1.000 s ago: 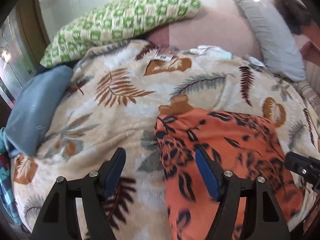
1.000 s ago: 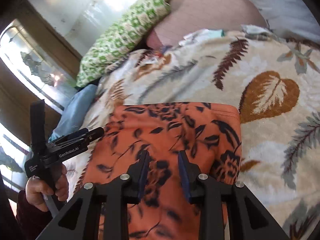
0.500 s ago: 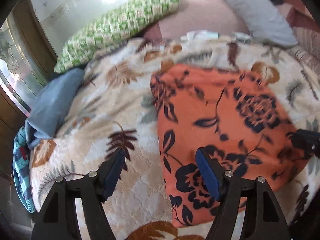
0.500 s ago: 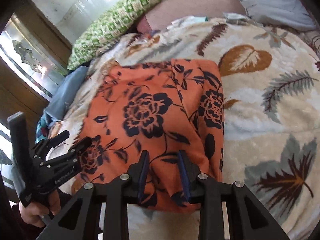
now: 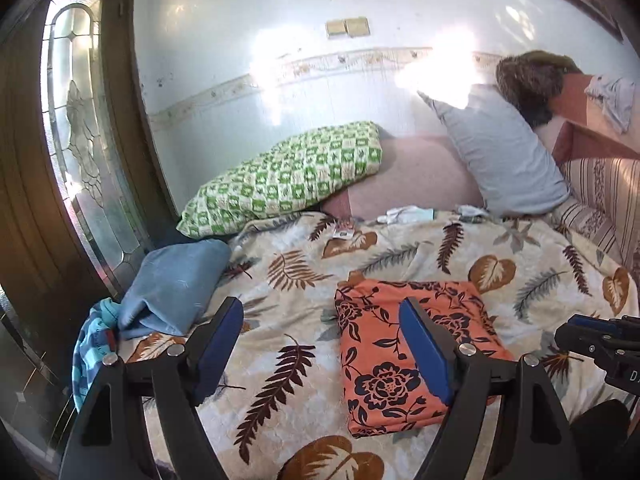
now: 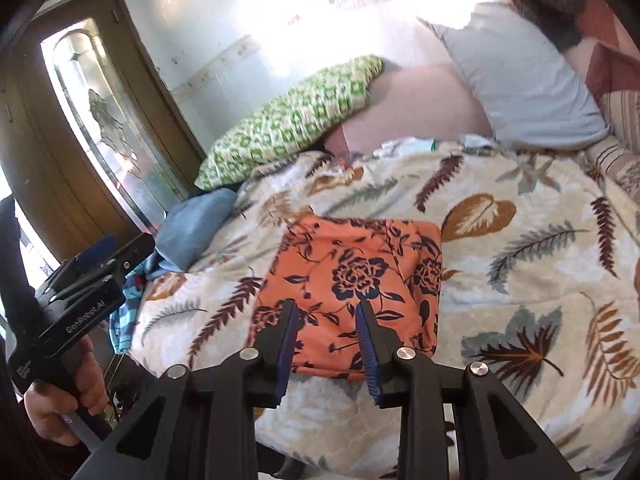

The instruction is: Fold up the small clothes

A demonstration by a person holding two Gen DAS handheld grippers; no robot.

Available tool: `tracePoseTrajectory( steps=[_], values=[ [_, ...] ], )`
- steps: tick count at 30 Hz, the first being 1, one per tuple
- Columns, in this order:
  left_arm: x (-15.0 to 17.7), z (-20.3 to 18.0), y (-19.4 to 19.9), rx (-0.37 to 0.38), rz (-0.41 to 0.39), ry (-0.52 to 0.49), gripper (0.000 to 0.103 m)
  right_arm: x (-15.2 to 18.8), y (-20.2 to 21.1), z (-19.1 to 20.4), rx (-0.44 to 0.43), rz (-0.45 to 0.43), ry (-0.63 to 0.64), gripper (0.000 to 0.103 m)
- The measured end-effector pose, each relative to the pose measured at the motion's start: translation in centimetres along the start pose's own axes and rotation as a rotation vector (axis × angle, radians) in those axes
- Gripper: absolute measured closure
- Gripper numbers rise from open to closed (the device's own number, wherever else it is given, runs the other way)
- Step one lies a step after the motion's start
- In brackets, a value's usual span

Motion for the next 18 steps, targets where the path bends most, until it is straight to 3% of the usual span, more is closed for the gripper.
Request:
tracePoseTrajectory(
  steps=[8, 9, 11, 12, 18],
  values=[
    [-0.3, 1.4, 5.7, -0.017, -0.05, 0.044, 0.022, 0.6, 6.5, 2.9, -0.026, -0.102, 0.037, 0.066],
    [-0.2, 1.5, 6.1, -0.018, -0.053, 0.048, 0.022, 0.8, 7.1, 3.2, -0.026, -0.11, 0.041, 0.063],
    [-0.1, 1.9, 7.1, -0.026, -0.056, 0.055, 0.022, 1.2, 8.1, 3.5, -0.032, -0.123, 0.043, 0.048],
    [0.0, 2.0, 7.5, -0.029, -0.059, 0.057, 0.022, 1.5, 8.7, 3.6, -0.037, -0.134, 0.041, 0.046],
    [0.8, 2.5, 9.3, -0.047, -0.062, 0.065, 0.022, 2.9, 10.2, 4.2, -0.024, -0.172, 0.059, 0.046]
  ],
)
Point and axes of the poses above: each gripper's, at about its wrist camera, not at the fingertips, and y roughly against the way its jaws point, z to its left, x to its underside, the point moved 7 cm from there along -y, roughly the way its jaws point, and after that the axes turned 15 degrees about -y, right-handed, at the moved point
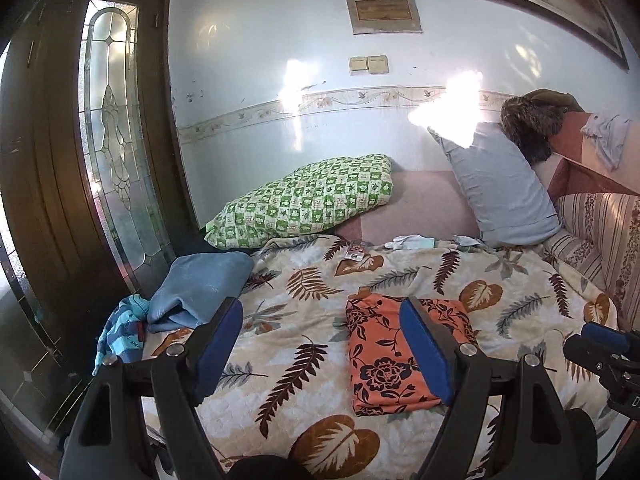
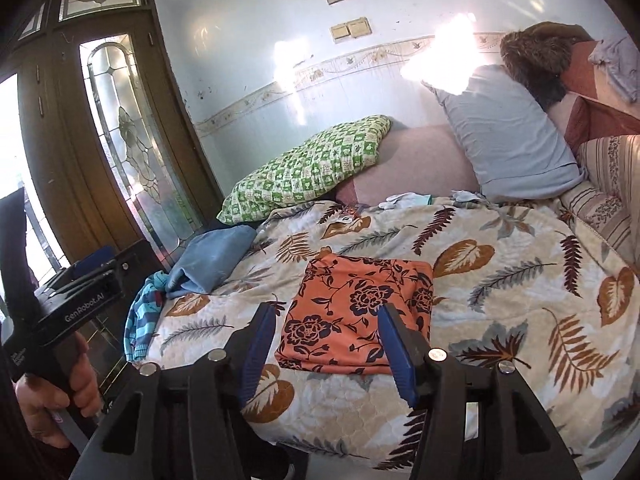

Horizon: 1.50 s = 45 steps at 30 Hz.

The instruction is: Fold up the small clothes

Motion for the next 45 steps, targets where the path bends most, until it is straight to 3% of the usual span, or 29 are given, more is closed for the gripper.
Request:
tracePoseTrajectory(
  steps=[7, 9, 13, 19, 35, 45],
  values=[
    [1.0, 0.5, 1.3, -0.013, 0.021, 0.017, 0.018, 1.3, 0.2, 0.8, 0.012, 0.006, 0.014, 0.046],
    [1.1, 0.8, 1.7, -0.027, 0.02, 0.023, 0.006, 1.4, 0.3, 0.9, 0.017, 0.002, 0.025, 0.046],
    [1.1, 1.5, 2.6, -0.042, -0.005, 0.046, 0.003, 1.4, 0.5, 1.1, 0.017, -0.003, 0.027, 0.046],
    [0.9, 1.6, 3.5, -0.142, -0.011, -0.003, 0.0, 1.5, 0.7, 1.3, 0.017, -0.005, 0.029, 0.046],
    [1.4, 1.2, 2.7, -0.053, 0.034, 0.011, 0.0, 1.5, 0.4, 1.1, 0.058, -0.008, 0.042, 0.046],
    [1.8, 1.4, 2.1, -0.045, 0.048, 0.008, 0.0, 2.2, -0.6, 0.9, 0.073, 0.019, 0.041, 0.046]
  ],
)
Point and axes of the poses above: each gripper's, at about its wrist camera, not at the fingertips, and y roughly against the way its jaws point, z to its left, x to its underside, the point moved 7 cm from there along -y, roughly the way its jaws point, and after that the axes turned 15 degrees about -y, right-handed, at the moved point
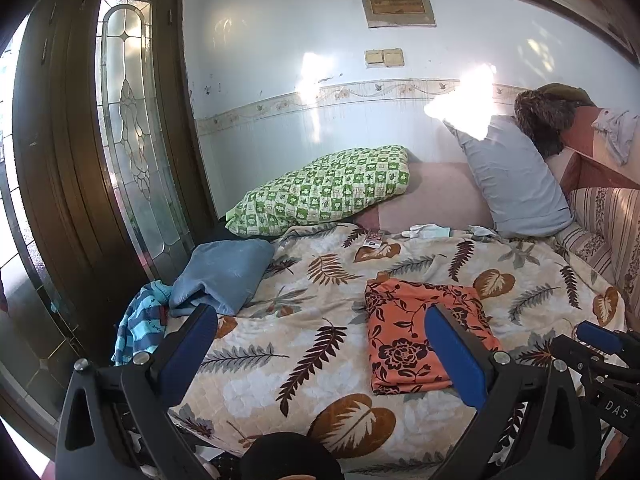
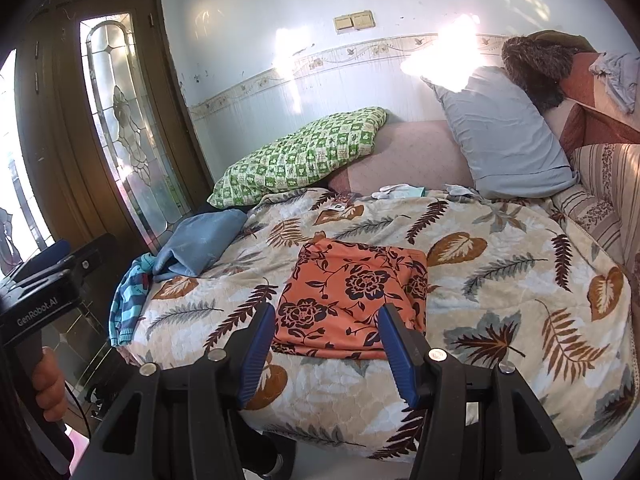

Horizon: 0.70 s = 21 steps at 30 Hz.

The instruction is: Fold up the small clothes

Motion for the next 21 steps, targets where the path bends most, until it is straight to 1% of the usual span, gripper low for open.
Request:
tracePoseTrajectory(
  steps=[9, 21],
  values=[
    [0.47, 0.14, -0.35, 0.004, 0.016, 0.002, 0.0, 0.38, -0.22, 0.35, 0.007, 0.007, 0.007, 0.046],
    [0.66, 0.31, -0.42, -0.001, 0.016, 0.007, 0.0, 0.49, -0.27, 0.64, 0.009, 0.007, 0.009, 0.046]
  ],
)
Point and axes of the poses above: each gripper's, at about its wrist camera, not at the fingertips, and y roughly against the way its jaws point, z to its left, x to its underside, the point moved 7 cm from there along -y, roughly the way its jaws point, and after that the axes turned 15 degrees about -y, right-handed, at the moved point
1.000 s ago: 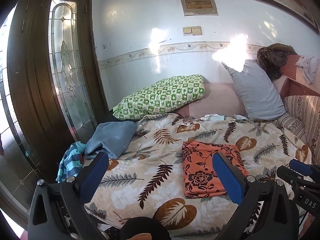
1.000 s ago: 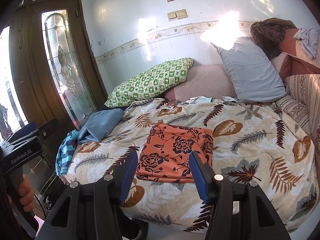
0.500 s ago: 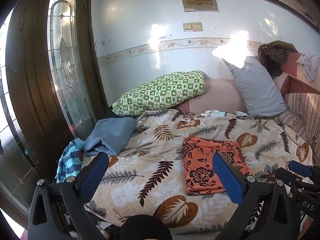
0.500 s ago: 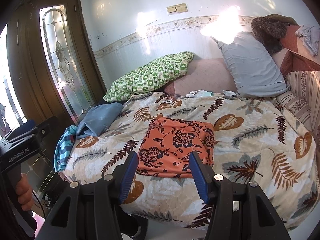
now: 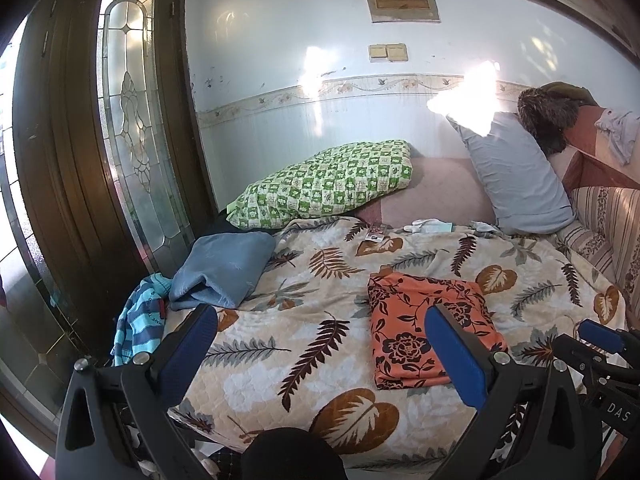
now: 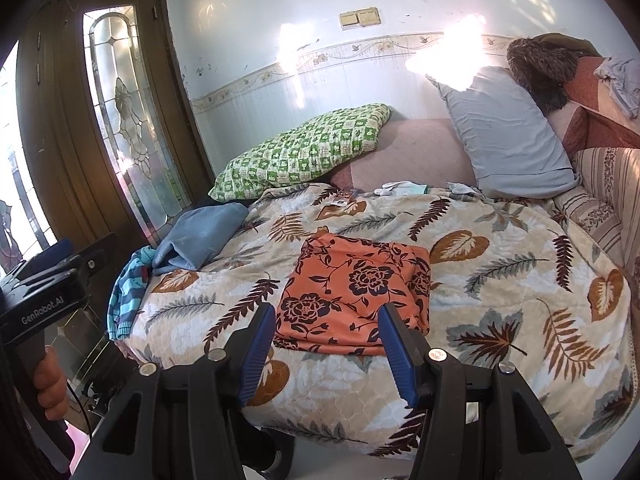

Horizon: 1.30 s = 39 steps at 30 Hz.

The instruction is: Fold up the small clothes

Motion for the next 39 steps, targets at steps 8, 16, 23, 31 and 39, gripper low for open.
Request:
tracePoseTrajectory(
  steps=[8, 16, 23, 31, 39],
  values=[
    [0.1, -0.1, 0.0, 0.001, 0.004, 0.006, 0.0, 0.1, -0.2, 0.1, 0.0, 0.006, 0.003, 0.046],
    [0.1, -0.1, -0.1, 0.001, 0.004, 0.006, 0.0, 0.1, -0.4, 0.0, -0.001, 0.011, 0.004, 0.046],
    [0.1, -0.5, -0.1, 0.009, 0.001, 0.007, 0.0, 0.2, -0.5, 0.0, -0.003, 0.014, 0.004, 0.046],
    [0.1, -0.7, -0.3, 0.019, 0.007, 0.016, 0.0, 0.2, -1.0, -0.4, -0.005, 0.023, 0.01, 0.046],
    [0.3, -0.9, -1.0, 0.033, 0.017, 0.013, 0.0, 0.2, -2.0, -0.4, -0.008, 0.043, 0.03, 0.046]
  ],
)
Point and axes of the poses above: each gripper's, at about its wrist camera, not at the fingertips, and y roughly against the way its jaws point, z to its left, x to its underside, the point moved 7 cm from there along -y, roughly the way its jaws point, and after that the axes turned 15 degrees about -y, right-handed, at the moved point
